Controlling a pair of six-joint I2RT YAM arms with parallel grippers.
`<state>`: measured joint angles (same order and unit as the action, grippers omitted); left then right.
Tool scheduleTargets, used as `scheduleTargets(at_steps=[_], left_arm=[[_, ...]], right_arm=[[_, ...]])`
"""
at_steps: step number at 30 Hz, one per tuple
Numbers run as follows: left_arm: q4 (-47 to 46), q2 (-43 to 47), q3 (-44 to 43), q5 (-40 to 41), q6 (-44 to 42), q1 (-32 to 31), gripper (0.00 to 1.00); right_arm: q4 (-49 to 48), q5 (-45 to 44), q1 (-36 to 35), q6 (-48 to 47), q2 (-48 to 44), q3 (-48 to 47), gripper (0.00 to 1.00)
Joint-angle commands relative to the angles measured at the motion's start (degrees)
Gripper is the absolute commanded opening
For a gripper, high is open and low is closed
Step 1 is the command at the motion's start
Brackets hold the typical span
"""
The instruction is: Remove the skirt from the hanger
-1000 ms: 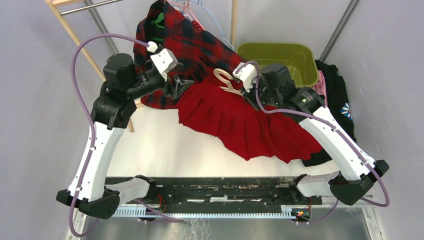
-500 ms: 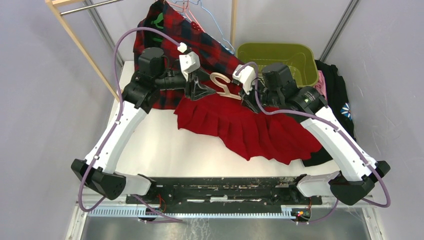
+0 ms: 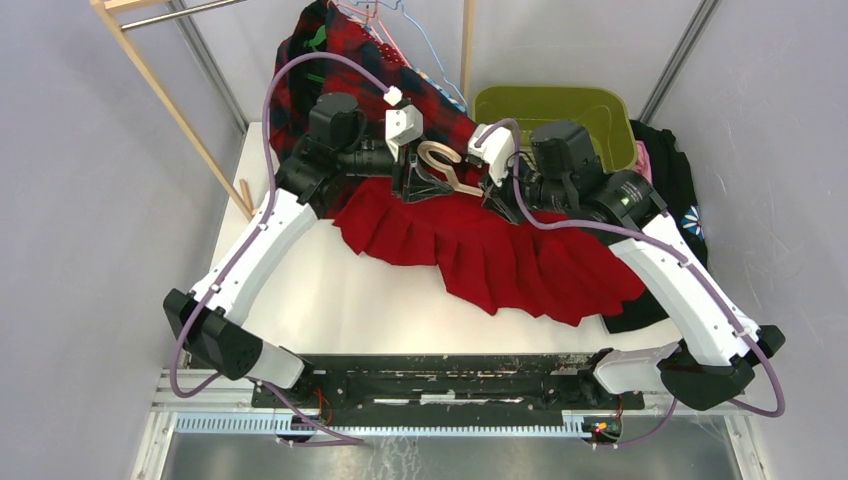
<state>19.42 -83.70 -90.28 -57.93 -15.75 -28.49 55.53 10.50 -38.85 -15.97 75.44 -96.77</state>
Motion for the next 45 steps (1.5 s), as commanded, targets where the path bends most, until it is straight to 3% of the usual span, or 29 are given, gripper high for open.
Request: scheduleTargets(at_steps=[1,13,27,29,32,34,37,42,43,45], left_arm=[[-3.66,0.31,1.79,-3.16,3.24,-0.26,0.6],[-8.62,-4.4,4.11,-6.01,6.73,-0.6,0.56],[-6.37,-9.15,3.39,-2.68,6.32,-2.14,0.32],[-5.64,-9.22,3.72,-2.85,6.26,-2.65,0.33],[-5.68,-9.39,3.63,-2.69,6.41,-4.24,0.5],[-5.79,-9.61,2.87,-3.21,6.34,-5.88,0.51],[-5.78,-9.9,2.22,-3.76,6.68,-8.63,0.44],[-5.63,-9.24,4.0,-4.06,6.52,-10.91,0.19],[-5.54,-9.06,4.27,-3.94,6.51,-11.05,0.08],[-5.53,-8.7,4.52,-3.68,6.96,-11.21,0.03]], right_arm=[[-4.48,0.94,-0.45,-0.9,-1.1,-6.15,0.01],[-3.12,1.46,-1.22,-0.73,0.03,-9.79,0.01],[-1.91,1.83,-1.9,-0.92,0.65,-11.86,0.01],[-1.99,1.62,-1.88,-1.12,0.86,-12.2,0.01],[-2.3,1.65,-1.88,-1.22,1.54,-12.89,0.01],[-2.57,1.44,-1.89,-1.41,2.14,-13.45,0.01],[-2.75,0.56,-1.89,-2.06,3.0,-14.49,0.01],[-3.1,-1.06,-1.93,-2.76,3.56,-14.91,0.01],[-3.06,-1.52,-1.9,-2.94,3.56,-14.89,0.01],[-3.19,-2.22,-1.92,-3.25,3.55,-14.72,0.01]])
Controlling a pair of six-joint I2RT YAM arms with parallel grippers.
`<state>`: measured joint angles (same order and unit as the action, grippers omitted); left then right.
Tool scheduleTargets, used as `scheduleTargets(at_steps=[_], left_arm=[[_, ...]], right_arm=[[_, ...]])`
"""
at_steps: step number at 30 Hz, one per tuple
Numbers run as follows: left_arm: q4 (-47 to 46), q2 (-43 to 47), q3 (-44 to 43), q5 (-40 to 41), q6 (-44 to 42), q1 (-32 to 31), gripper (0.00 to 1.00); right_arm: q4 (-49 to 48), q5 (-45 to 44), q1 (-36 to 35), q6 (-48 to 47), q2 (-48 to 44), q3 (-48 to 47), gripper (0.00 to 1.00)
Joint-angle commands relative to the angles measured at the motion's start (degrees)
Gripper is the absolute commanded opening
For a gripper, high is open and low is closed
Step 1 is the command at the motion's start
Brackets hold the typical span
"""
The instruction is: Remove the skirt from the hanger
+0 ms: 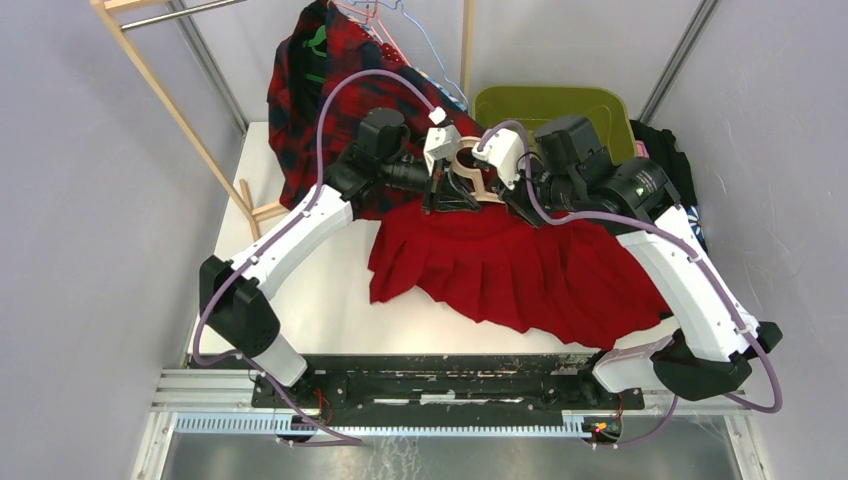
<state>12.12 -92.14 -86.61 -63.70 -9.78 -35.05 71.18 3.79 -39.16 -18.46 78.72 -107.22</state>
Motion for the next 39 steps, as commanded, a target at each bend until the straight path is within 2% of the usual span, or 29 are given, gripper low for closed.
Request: scheduleTargets(at_steps=[1,3,8,11,12,15,17,19,21,23,29,39], left_arm=[[2.18,-0.24,0.68,2.57,1.15,-4.7,0.03],[4.36,-0.13,-0.78,8.42,1.42,-5.0,0.03],[11.62,0.73,-3.51,30.14,-3.96,-4.82,0.03],[13.26,0.75,-5.07,37.24,-5.41,-4.87,0.03],[13.2,0.79,-5.47,38.49,-5.45,-4.85,0.03],[13.17,0.57,-6.21,40.76,-5.35,-5.02,0.03],[12.92,0.72,-6.13,42.28,-5.57,-5.02,0.03],[12.51,1.05,-5.72,44.14,-5.74,-5.03,0.03],[12.69,1.23,-5.25,45.52,-6.21,-4.92,0.03],[12.46,1.41,-4.59,45.93,-6.31,-4.82,0.03],[11.91,1.8,-4.75,46.09,-5.73,-4.77,0.03],[16.35,4.49,-9.09,48.12,-7.16,-4.55,0.03]], right_arm=[[-18.95,4.29,-1.58,-0.76,0.29,-4.28,0.01],[-19.01,3.92,-1.62,-0.79,0.53,-4.4,0.01],[-19.61,2.45,-1.57,-0.62,0.6,-3.37,0.01],[-21.17,0.0,-1.56,-0.36,0.14,-1.45,0.02],[-21.65,-1.08,-1.54,-0.42,-0.08,-0.68,0.08],[-23.22,-2.95,-1.62,-0.44,-0.73,1.28,0.29],[-23.44,-3.41,-1.56,-0.44,-0.9,1.74,0.34],[-23.85,-4.06,-1.57,-0.21,-1.06,2.04,0.54],[-24.33,-4.31,-1.6,-0.25,-1.39,2.42,0.6],[-25.47,-4.41,-1.55,0.1,-2.13,3.04,0.71],[-27.22,-8.01,-1.56,0.4,-3.55,6.46,0.76],[-31.06,-10.04,-1.58,3.72,-2.1,13.9,0.76]])
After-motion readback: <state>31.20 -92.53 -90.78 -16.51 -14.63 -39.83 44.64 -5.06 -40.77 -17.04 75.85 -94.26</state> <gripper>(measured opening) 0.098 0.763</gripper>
